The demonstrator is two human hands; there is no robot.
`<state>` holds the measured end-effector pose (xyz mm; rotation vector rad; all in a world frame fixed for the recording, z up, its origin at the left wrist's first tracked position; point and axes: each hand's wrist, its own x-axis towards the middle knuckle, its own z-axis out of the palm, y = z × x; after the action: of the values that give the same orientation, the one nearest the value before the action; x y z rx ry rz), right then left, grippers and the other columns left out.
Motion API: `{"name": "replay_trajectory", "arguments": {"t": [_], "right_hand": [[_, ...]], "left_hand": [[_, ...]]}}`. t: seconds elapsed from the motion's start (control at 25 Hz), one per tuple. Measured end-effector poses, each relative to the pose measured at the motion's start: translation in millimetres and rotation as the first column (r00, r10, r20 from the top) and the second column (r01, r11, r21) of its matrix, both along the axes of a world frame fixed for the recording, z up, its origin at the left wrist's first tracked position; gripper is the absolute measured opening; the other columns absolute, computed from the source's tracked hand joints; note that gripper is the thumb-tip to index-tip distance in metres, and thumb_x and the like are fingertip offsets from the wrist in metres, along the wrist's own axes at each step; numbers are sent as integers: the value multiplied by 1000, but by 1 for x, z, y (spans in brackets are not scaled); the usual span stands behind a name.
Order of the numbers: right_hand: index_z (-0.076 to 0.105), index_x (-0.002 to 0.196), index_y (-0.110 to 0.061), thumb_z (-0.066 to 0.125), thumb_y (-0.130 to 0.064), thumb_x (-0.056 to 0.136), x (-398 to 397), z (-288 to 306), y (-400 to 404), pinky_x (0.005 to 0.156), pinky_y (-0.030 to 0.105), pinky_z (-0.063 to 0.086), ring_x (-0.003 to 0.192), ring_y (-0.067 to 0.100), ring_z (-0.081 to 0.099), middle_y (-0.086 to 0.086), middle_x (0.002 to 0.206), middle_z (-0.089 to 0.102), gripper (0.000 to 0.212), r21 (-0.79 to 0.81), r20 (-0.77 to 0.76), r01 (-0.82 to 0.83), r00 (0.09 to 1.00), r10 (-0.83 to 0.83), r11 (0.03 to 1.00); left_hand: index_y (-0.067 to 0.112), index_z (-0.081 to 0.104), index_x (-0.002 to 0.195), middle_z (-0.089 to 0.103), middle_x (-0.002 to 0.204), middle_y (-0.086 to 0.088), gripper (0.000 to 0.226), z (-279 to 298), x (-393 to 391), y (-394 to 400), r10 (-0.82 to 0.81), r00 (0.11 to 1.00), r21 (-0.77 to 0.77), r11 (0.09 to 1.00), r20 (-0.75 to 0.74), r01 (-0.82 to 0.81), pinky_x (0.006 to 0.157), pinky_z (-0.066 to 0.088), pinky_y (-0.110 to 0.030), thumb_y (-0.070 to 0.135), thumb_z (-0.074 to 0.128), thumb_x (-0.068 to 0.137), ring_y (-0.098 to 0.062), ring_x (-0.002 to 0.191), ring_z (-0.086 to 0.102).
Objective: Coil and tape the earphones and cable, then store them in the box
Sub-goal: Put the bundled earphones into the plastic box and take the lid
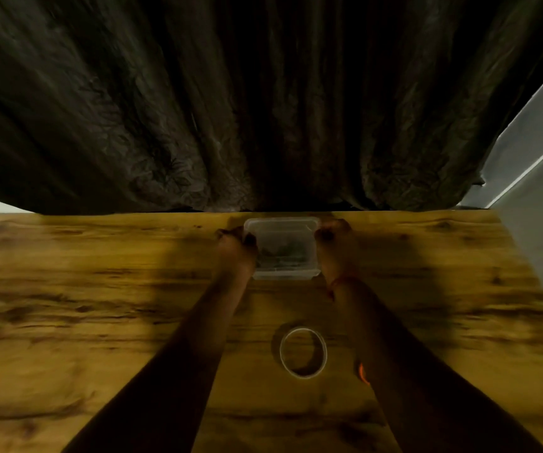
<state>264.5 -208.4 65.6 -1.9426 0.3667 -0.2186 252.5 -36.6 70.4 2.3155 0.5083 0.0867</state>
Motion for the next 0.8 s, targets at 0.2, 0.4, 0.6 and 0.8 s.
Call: {"name": "replay_trajectory", "arguments": {"t": [0.2, 0.4, 0.6, 0.8], "right_hand": [[59, 110, -2, 52, -8, 92, -2, -34, 8, 73, 27, 36, 95, 26, 59, 15, 109, 62, 21, -257, -47, -49, 998, 39, 965], [61, 105, 1, 53, -8, 91, -2, -41, 4, 81, 34, 41, 98, 32, 59, 20, 104, 63, 19, -324, 10, -28, 999, 33, 946], [61, 98, -6, 52, -15, 91, 4, -58, 0, 73, 24, 32, 91, 23, 56, 12, 102, 60, 14, -199, -55, -20, 998, 9, 980], [60, 105, -3, 58, -6, 91, -6, -61, -4, 80, 35, 43, 93, 20, 52, 6, 102, 57, 14, -45, 31, -54, 998, 56, 998]], "left_hand": [[11, 61, 123, 61, 125, -21, 35, -30, 10, 3, -36, 991, 162, 985, -132, 57, 98, 42, -45, 32, 46, 100, -39, 121, 49], [9, 57, 132, 61, 127, -20, 38, -41, 13, 5, -85, 987, 25, 996, -134, 89, 90, 48, -40, 29, 51, 99, -37, 113, 57], [7, 65, 122, 69, 113, -19, 29, -47, 19, 10, -84, 994, -118, 990, -71, 75, 71, 51, -37, 19, 58, 97, -34, 94, 66], [11, 65, 124, 71, 98, -21, 49, -54, 2, 9, -157, 978, -48, 985, 140, 165, 64, 44, -28, 47, 44, 98, -31, 81, 67]]}}
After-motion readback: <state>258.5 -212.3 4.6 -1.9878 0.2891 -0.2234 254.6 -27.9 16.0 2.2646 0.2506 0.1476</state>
